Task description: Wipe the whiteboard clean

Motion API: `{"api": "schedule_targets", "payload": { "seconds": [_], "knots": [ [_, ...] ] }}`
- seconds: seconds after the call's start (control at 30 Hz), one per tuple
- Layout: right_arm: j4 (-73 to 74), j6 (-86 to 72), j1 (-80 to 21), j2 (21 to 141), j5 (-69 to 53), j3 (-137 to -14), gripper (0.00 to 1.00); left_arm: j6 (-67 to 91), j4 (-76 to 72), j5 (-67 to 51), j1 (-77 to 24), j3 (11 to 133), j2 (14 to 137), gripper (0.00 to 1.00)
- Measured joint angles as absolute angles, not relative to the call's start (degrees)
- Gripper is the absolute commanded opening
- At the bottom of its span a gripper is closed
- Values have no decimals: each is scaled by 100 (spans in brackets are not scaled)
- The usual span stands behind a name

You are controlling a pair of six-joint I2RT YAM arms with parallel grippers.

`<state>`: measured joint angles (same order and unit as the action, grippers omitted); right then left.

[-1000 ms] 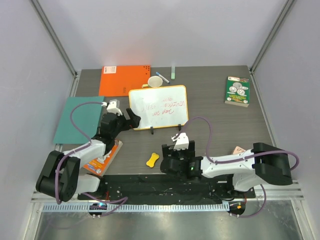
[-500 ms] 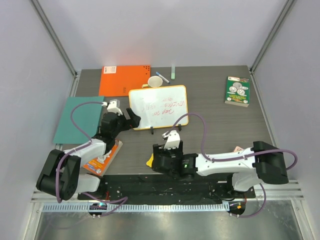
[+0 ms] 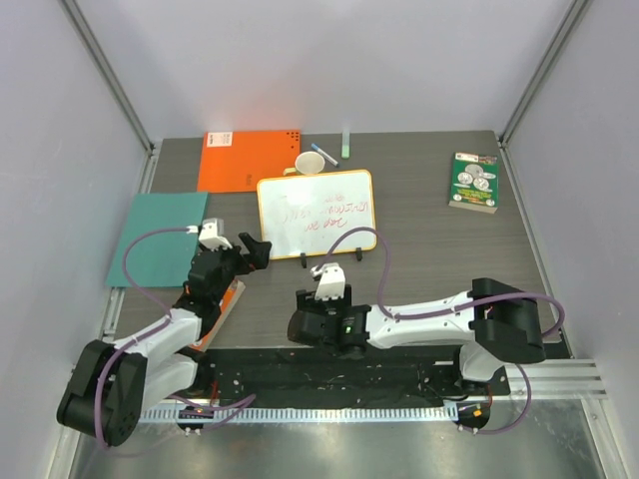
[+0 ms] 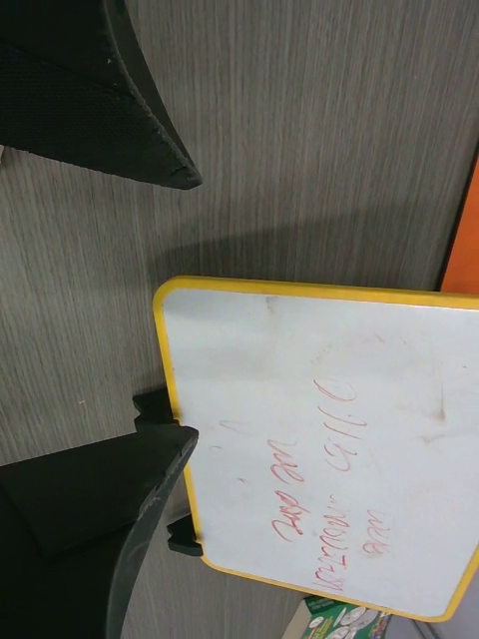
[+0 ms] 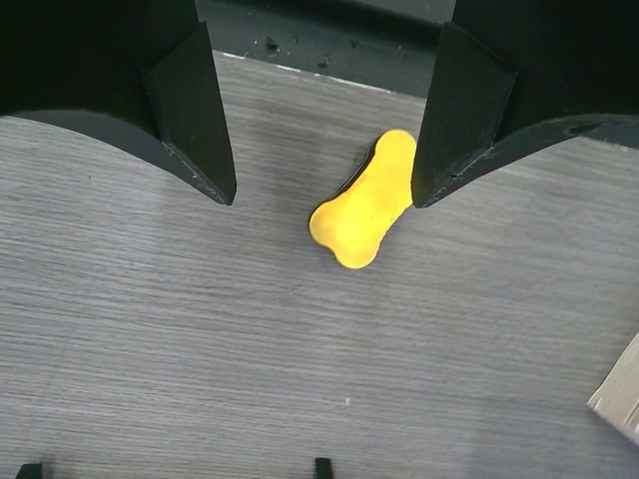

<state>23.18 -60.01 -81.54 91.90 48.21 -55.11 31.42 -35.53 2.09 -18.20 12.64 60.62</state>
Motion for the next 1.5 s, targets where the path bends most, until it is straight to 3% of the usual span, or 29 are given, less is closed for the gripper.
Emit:
{"api": "schedule_targets", "payload": {
  "seconds": [0.1,0.2,0.47,0.6,0.63,0.67,0.73,0.8,1.13,1.5],
  "knots": [
    [2324,-6132,-7931,9192,4650,-5511,70,3151,-3675,239,-1820,1249,6051,100],
    [2322,-6226,-7728,9194,4438,-5518,57,3151,-3736,246,-1820,1249,6047,100],
    [2202,-6545,-7474,9452,3750,-5710,49,3151,-3813,250,-1820,1203,5948,100],
    [2176,-6667,-7454,9529,3433,-5754,38,3151,-3813,252,-1820,1203,5948,100],
    [2150,-6692,-7450,9539,3361,-5760,34,3151,-3813,252,-1820,1203,5948,100],
    [2130,-6722,-7450,9544,3299,-5763,23,3151,-3813,252,-1820,1203,5948,100],
    [2099,-6777,-7450,9553,3177,-5760,16,3151,-3813,257,-1820,1203,5948,100],
    [2047,-6836,-7450,9550,3083,-5739,1,3151,-3813,259,-1820,1203,5948,100],
    [1977,-7061,-7448,9406,2989,-5065,1,3162,-3813,327,-1820,1203,5948,100],
    [1844,-6952,-7334,9955,2952,-5502,1,3245,-3813,390,-1820,1203,5948,100]
  ]
}}
